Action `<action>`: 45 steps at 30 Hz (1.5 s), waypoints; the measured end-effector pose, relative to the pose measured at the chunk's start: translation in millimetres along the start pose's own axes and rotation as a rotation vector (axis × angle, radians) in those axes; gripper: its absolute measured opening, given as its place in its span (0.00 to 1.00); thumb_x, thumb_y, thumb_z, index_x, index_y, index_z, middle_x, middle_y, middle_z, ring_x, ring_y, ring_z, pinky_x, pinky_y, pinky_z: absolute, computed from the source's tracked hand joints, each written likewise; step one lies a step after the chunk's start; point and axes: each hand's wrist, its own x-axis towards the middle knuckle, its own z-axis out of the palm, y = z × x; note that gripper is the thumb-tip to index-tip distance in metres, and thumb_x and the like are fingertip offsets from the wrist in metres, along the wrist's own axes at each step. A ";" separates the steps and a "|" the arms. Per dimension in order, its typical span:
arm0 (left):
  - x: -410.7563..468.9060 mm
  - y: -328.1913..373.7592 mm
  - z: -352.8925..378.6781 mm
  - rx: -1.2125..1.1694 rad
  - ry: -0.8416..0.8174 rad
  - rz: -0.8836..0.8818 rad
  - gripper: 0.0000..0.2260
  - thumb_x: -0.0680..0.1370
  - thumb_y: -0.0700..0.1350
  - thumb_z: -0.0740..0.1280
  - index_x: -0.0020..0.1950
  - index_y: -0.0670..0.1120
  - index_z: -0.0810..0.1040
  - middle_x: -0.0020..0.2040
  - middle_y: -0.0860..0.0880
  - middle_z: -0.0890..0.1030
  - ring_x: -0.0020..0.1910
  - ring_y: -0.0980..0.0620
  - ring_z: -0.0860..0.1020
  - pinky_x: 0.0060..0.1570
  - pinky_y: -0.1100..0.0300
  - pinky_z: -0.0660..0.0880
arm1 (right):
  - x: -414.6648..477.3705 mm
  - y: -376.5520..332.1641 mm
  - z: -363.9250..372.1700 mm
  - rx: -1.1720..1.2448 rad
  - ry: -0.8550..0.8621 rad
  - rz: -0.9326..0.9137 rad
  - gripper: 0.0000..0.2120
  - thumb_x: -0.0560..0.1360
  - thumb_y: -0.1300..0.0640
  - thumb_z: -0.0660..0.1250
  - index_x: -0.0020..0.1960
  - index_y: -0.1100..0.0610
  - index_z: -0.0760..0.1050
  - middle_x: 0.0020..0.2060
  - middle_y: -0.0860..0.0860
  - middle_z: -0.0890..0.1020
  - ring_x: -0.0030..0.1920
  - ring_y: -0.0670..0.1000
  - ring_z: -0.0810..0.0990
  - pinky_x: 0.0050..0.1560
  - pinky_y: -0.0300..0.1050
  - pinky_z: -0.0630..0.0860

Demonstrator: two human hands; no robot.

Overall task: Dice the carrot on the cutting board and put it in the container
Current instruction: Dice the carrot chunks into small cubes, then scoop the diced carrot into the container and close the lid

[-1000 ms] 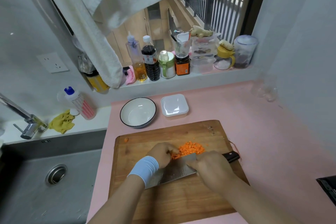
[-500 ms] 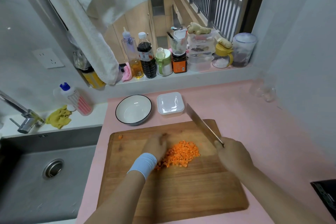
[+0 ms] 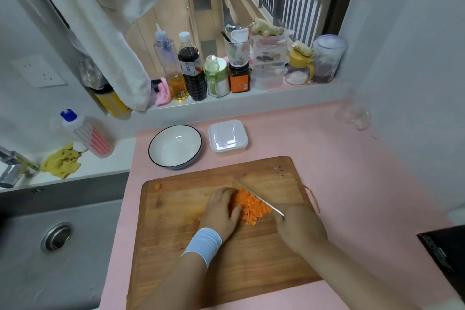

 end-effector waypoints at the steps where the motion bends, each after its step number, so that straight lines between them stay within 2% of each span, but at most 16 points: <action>1: -0.4 -1.8 -2.3 -0.012 0.077 -0.003 0.18 0.76 0.54 0.60 0.61 0.47 0.75 0.58 0.50 0.75 0.59 0.48 0.71 0.62 0.57 0.67 | -1.5 -1.6 2.7 0.000 -0.016 -0.011 0.18 0.81 0.44 0.56 0.49 0.52 0.81 0.45 0.50 0.84 0.48 0.55 0.83 0.41 0.44 0.72; 5: 3.3 -1.4 -17.1 -0.049 0.243 -0.016 0.08 0.74 0.45 0.60 0.51 0.45 0.74 0.51 0.49 0.74 0.51 0.48 0.70 0.55 0.53 0.69 | 0.9 -5.1 -1.0 0.040 -0.026 -0.078 0.15 0.81 0.45 0.57 0.53 0.50 0.80 0.43 0.48 0.84 0.46 0.53 0.82 0.42 0.44 0.75; 8: 15.6 1.1 -28.2 -0.044 0.279 -0.031 0.09 0.75 0.44 0.60 0.52 0.43 0.74 0.51 0.47 0.74 0.52 0.48 0.70 0.55 0.53 0.70 | 18.8 -1.1 -16.0 0.090 -0.015 -0.108 0.12 0.82 0.47 0.58 0.58 0.48 0.78 0.43 0.46 0.82 0.44 0.51 0.79 0.42 0.44 0.73; 11: 33.6 6.0 -35.6 -0.061 0.280 -0.014 0.14 0.76 0.41 0.62 0.61 0.43 0.73 0.59 0.46 0.74 0.59 0.48 0.69 0.63 0.55 0.68 | 49.1 9.3 -26.1 0.106 -0.037 -0.109 0.15 0.83 0.48 0.57 0.63 0.51 0.77 0.53 0.51 0.83 0.53 0.55 0.80 0.52 0.48 0.76; 14: 51.4 12.9 -38.3 -0.069 0.224 0.025 0.19 0.76 0.39 0.62 0.68 0.45 0.70 0.65 0.47 0.72 0.65 0.49 0.67 0.68 0.54 0.65 | 80.2 21.8 -29.6 0.134 -0.123 -0.080 0.12 0.84 0.50 0.57 0.54 0.55 0.76 0.51 0.54 0.82 0.53 0.58 0.79 0.52 0.49 0.74; 20: 79.7 16.2 -31.3 0.073 0.072 0.138 0.25 0.78 0.42 0.59 0.75 0.50 0.65 0.73 0.51 0.66 0.71 0.52 0.63 0.73 0.57 0.60 | 116.7 31.0 -26.6 0.147 -0.221 -0.140 0.15 0.84 0.52 0.57 0.38 0.50 0.70 0.43 0.51 0.81 0.48 0.55 0.78 0.48 0.49 0.71; 22: 87.0 15.1 -26.8 0.159 0.004 0.184 0.25 0.79 0.45 0.59 0.76 0.49 0.64 0.75 0.50 0.64 0.74 0.50 0.61 0.74 0.55 0.58 | 125.4 29.8 -24.3 0.144 -0.240 -0.145 0.12 0.84 0.51 0.57 0.46 0.48 0.77 0.50 0.52 0.82 0.56 0.56 0.79 0.51 0.47 0.70; 23: 89.9 13.8 -23.9 0.202 -0.033 0.195 0.25 0.79 0.46 0.59 0.77 0.49 0.63 0.76 0.50 0.63 0.75 0.49 0.59 0.75 0.55 0.55 | 129.3 28.9 -22.6 0.120 -0.247 -0.157 0.12 0.83 0.50 0.57 0.58 0.48 0.78 0.58 0.53 0.81 0.61 0.57 0.78 0.56 0.47 0.71; 24: 91.9 11.3 -20.6 0.239 -0.066 0.200 0.25 0.80 0.48 0.59 0.77 0.49 0.61 0.77 0.50 0.61 0.76 0.49 0.57 0.75 0.56 0.52 | 132.9 28.0 -20.9 0.060 -0.256 -0.183 0.16 0.83 0.49 0.58 0.69 0.48 0.74 0.65 0.52 0.79 0.65 0.57 0.76 0.60 0.47 0.71; 26: 93.9 7.0 -15.0 0.298 -0.118 0.214 0.26 0.80 0.52 0.57 0.78 0.50 0.59 0.78 0.49 0.59 0.77 0.48 0.55 0.76 0.55 0.50 | 136.4 26.3 -16.6 -0.040 -0.278 -0.250 0.23 0.83 0.49 0.58 0.78 0.49 0.63 0.71 0.52 0.74 0.68 0.57 0.74 0.64 0.48 0.71; 30: 94.1 -1.5 -10.8 0.351 -0.211 0.140 0.27 0.81 0.58 0.54 0.79 0.52 0.55 0.79 0.50 0.55 0.78 0.48 0.52 0.76 0.52 0.50 | 137.3 24.1 -4.6 -0.023 -0.258 -0.380 0.25 0.82 0.56 0.60 0.78 0.51 0.62 0.74 0.51 0.69 0.73 0.53 0.68 0.68 0.45 0.67; 33: 91.5 -2.8 -12.2 0.353 -0.210 0.093 0.29 0.78 0.62 0.48 0.77 0.52 0.61 0.77 0.50 0.60 0.75 0.49 0.57 0.74 0.53 0.54 | 140.1 26.5 3.9 -0.111 -0.192 -0.464 0.26 0.80 0.58 0.60 0.78 0.51 0.64 0.73 0.52 0.69 0.72 0.54 0.66 0.71 0.48 0.64; 35: 92.6 -3.2 -15.0 0.350 -0.195 0.080 0.29 0.77 0.62 0.47 0.75 0.52 0.65 0.74 0.51 0.65 0.72 0.50 0.61 0.72 0.54 0.59 | 144.9 25.2 6.5 -0.110 -0.171 -0.489 0.23 0.78 0.60 0.60 0.73 0.50 0.70 0.65 0.51 0.72 0.65 0.54 0.71 0.65 0.48 0.69; 38: 100.6 -6.7 -20.8 0.337 -0.146 0.090 0.21 0.79 0.57 0.56 0.70 0.53 0.71 0.68 0.53 0.72 0.67 0.50 0.68 0.66 0.54 0.64 | 160.1 11.2 -4.1 -0.097 -0.099 -0.503 0.15 0.76 0.64 0.61 0.60 0.53 0.77 0.52 0.50 0.73 0.55 0.55 0.77 0.54 0.52 0.75; 42: 121.8 -10.6 -38.4 0.247 0.037 0.069 0.15 0.79 0.48 0.60 0.64 0.49 0.76 0.59 0.50 0.77 0.58 0.48 0.73 0.60 0.52 0.71 | 189.2 -27.6 -20.8 -0.092 0.043 -0.602 0.23 0.77 0.66 0.64 0.70 0.54 0.74 0.57 0.53 0.75 0.57 0.56 0.75 0.56 0.52 0.75; 45: 147.2 -11.8 -50.8 0.282 0.061 0.062 0.17 0.79 0.46 0.61 0.68 0.46 0.74 0.64 0.47 0.75 0.62 0.46 0.71 0.64 0.54 0.69 | 212.8 -51.9 -25.6 -0.142 0.072 -0.630 0.25 0.77 0.66 0.64 0.73 0.53 0.71 0.63 0.52 0.74 0.62 0.56 0.72 0.61 0.50 0.72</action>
